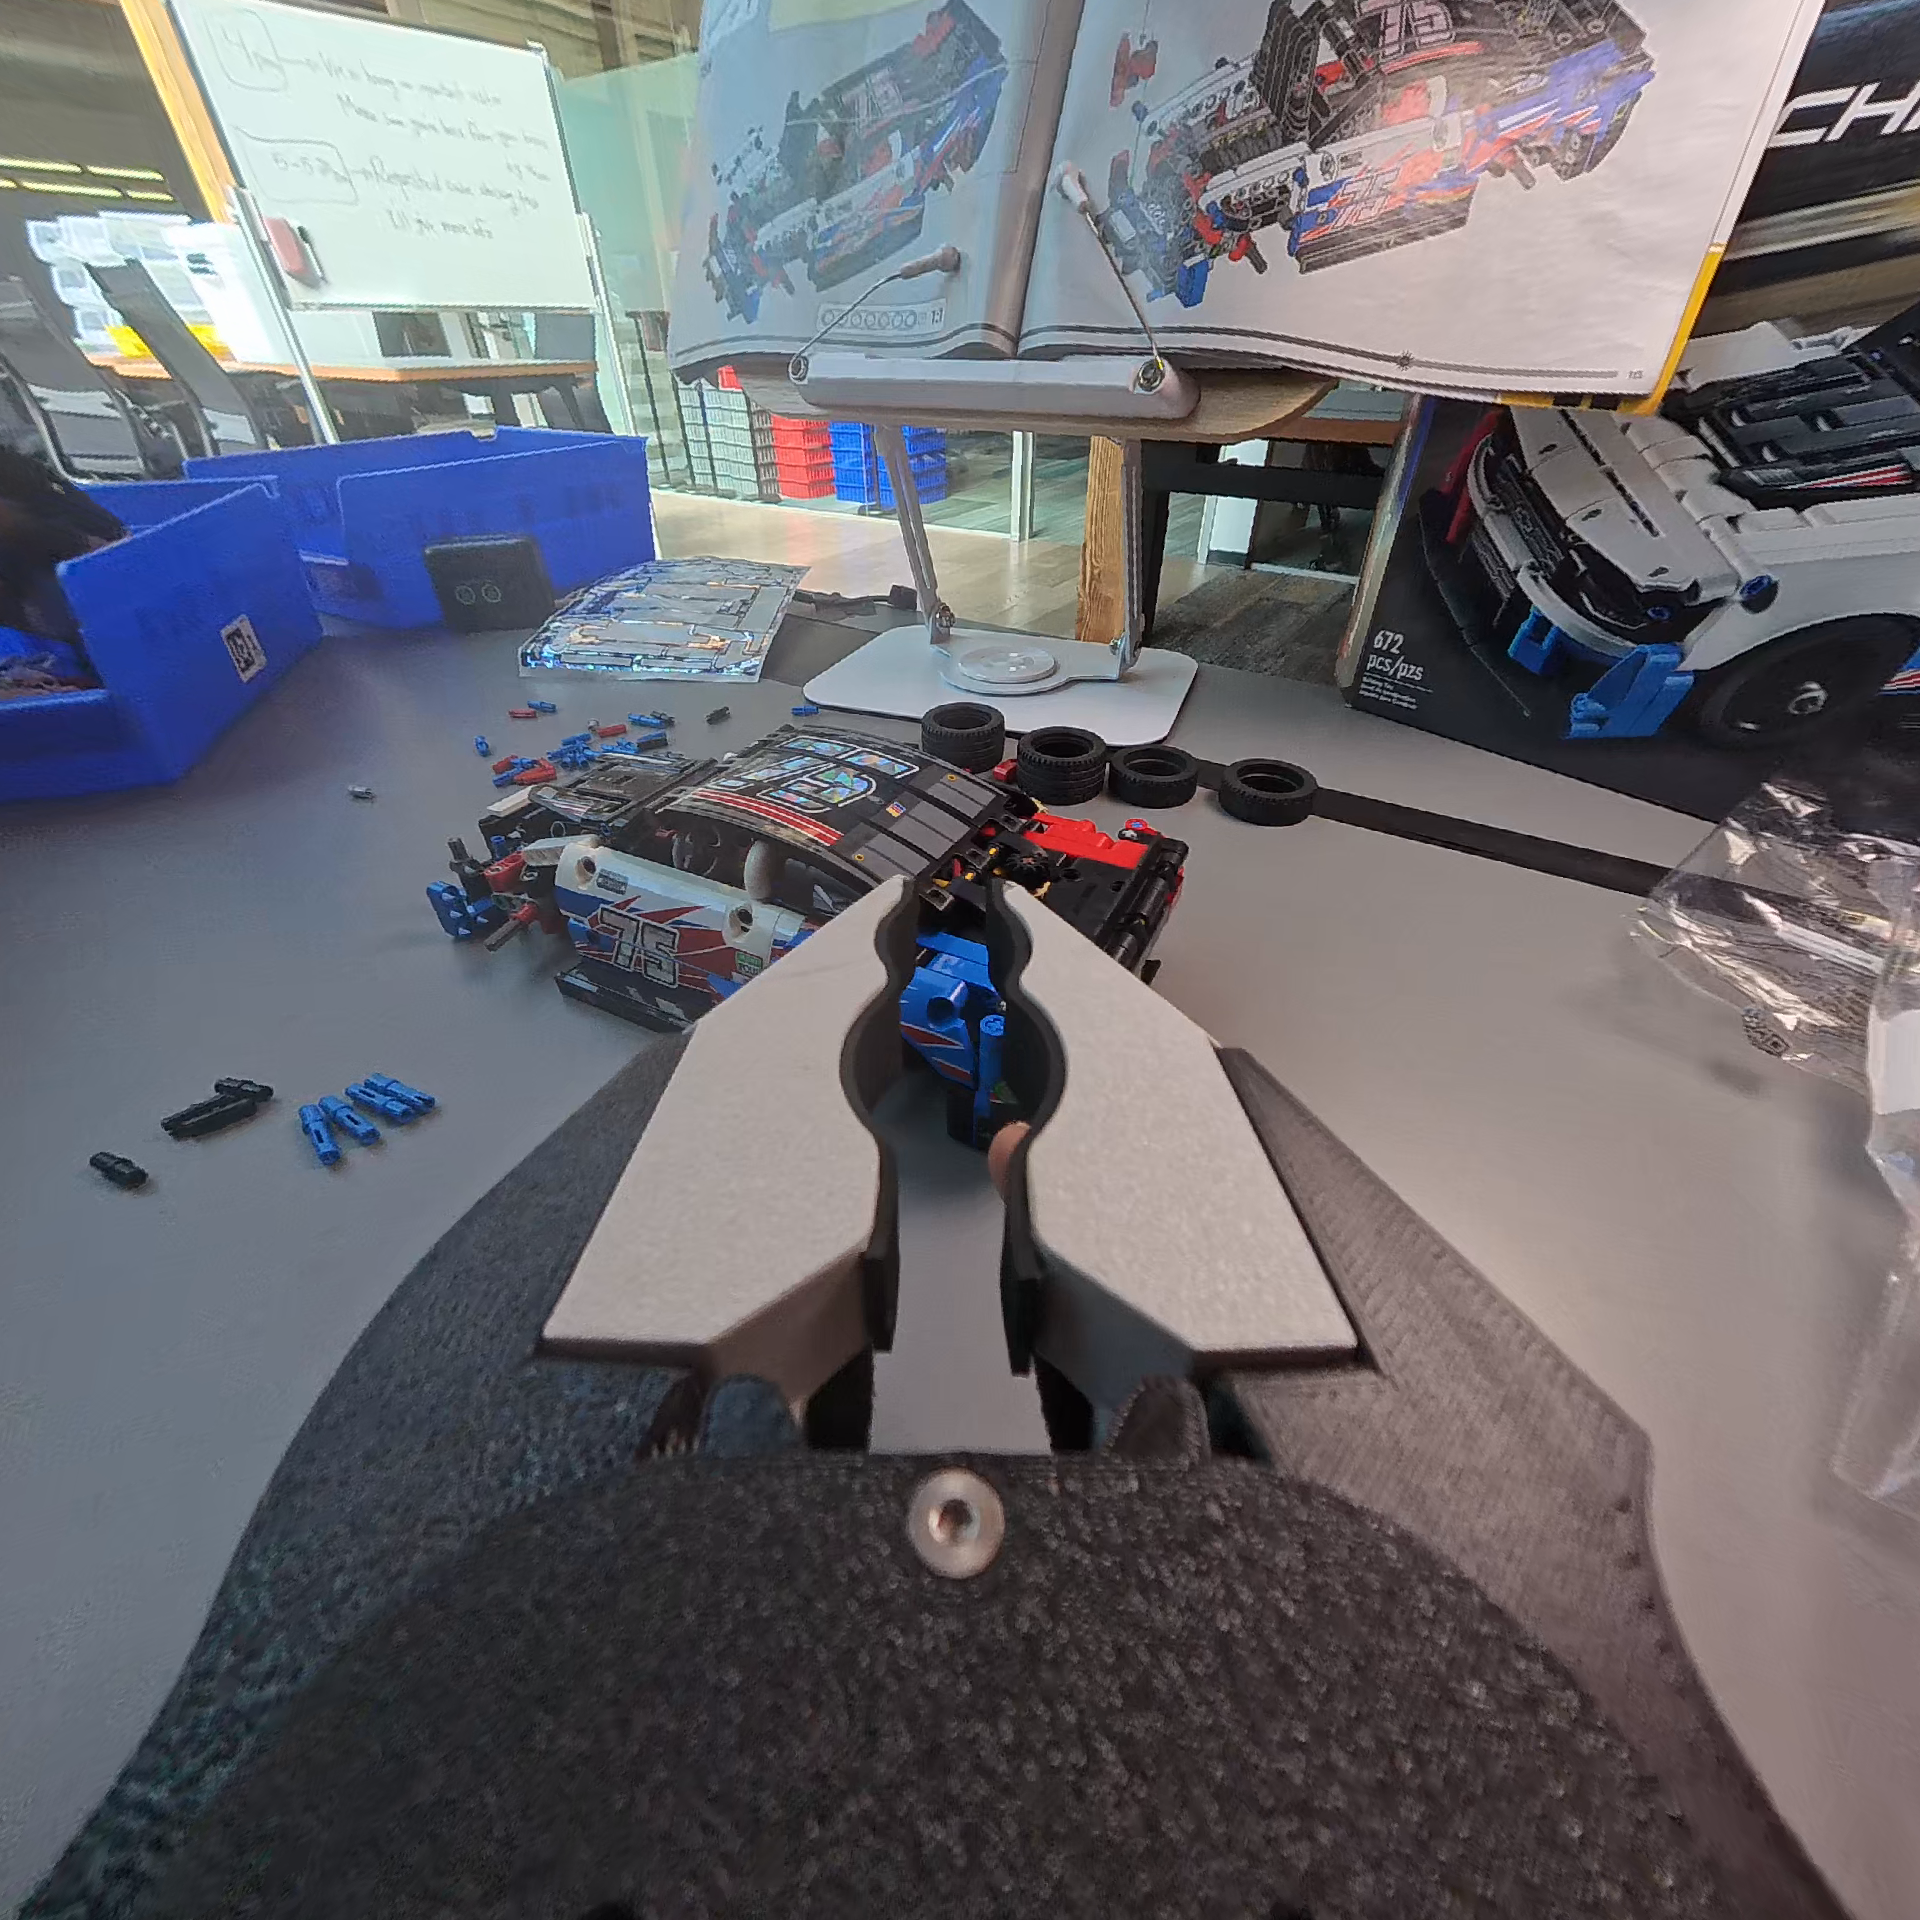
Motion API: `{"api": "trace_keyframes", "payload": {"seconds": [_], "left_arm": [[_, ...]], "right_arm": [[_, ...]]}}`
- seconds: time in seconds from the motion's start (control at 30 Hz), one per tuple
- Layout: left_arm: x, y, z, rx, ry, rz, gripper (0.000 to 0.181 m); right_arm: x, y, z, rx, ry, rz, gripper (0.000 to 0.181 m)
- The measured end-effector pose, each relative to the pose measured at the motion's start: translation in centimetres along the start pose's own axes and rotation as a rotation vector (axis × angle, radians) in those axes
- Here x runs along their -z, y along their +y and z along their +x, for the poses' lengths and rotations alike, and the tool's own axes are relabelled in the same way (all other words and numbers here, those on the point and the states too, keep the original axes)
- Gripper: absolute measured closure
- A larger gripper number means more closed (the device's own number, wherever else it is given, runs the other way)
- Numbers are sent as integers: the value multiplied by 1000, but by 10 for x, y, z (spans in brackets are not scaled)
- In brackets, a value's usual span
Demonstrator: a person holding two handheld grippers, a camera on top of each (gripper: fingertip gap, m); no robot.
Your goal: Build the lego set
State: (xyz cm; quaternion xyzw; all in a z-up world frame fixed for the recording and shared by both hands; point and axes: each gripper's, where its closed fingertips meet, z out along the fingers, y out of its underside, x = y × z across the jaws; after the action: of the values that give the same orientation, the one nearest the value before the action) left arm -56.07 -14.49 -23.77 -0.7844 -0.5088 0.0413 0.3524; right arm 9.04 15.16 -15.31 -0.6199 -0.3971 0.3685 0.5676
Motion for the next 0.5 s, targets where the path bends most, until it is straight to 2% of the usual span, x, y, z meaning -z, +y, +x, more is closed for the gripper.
{"api": "trace_keyframes", "payload": {"seconds": [0.03,0.13,0.17,0.27,0.33,0.5], "left_arm": [[-2,-1,-2,-8,-20,7,150],[-12,3,6,2,11,-5,146],[-15,3,8,-4,15,2,151],[-19,7,14,-121,5,-17,167],[-19,11,17,-198,-5,-56,169],[-7,24,33,-278,106,-147,173]], "right_arm": [[0,0,0,-1,1,-1,171],[0,1,0,0,0,-2,171],[0,1,0,0,1,-4,171],[-1,2,0,-2,0,-6,171],[-1,3,0,-5,-1,-9,171],[-1,3,-1,-4,-6,-9,171]]}}
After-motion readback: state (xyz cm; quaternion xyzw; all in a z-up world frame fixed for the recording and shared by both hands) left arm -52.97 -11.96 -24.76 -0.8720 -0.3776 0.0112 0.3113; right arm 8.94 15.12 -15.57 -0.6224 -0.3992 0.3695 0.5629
